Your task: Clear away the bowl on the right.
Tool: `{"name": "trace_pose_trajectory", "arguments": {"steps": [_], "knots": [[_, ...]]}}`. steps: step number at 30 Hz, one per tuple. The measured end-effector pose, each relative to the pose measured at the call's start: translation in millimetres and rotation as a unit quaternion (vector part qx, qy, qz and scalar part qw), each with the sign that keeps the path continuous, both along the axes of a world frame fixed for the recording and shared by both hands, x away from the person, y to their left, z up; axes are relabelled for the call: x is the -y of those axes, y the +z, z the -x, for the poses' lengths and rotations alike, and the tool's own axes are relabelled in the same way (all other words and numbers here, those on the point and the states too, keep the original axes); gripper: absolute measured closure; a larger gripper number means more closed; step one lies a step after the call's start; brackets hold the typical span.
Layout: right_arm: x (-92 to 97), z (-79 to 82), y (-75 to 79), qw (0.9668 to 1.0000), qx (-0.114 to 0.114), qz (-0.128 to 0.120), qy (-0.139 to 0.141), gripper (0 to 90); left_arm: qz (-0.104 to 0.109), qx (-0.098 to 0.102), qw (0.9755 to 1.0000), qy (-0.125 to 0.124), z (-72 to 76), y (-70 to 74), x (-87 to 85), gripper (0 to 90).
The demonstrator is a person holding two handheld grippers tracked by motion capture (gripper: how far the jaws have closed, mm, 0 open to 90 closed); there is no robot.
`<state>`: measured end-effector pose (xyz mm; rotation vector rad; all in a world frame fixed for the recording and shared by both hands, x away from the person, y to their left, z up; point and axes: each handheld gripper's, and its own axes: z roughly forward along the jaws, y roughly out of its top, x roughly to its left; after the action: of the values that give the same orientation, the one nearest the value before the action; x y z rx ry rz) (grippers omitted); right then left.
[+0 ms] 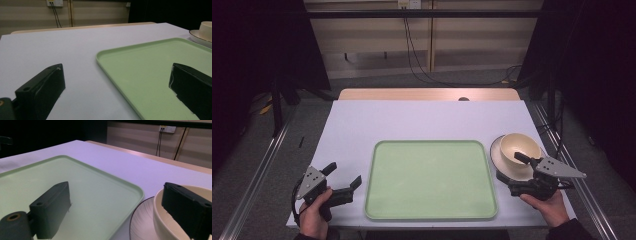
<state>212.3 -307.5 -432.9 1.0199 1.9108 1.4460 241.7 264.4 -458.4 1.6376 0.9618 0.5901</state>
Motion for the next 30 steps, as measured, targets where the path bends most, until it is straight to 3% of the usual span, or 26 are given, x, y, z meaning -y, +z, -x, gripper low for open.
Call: {"name": "trace_pose_trajectory", "arguments": {"steps": [17, 30], "knots": [[4.5, -3.1, 4.4, 0.9998, -0.016, -0.006, 0.008, 8.2, 0.001, 0.004, 1.0, 0.0, 0.7, 0.7, 0.4, 0.4], [20.9, -7.8, 13.5, 0.9986, -0.053, -0.008, -0.006, 14.0, 0.001, 0.004, 1.0, 0.003, 0.9, 0.7, 0.3, 0.5]]}}
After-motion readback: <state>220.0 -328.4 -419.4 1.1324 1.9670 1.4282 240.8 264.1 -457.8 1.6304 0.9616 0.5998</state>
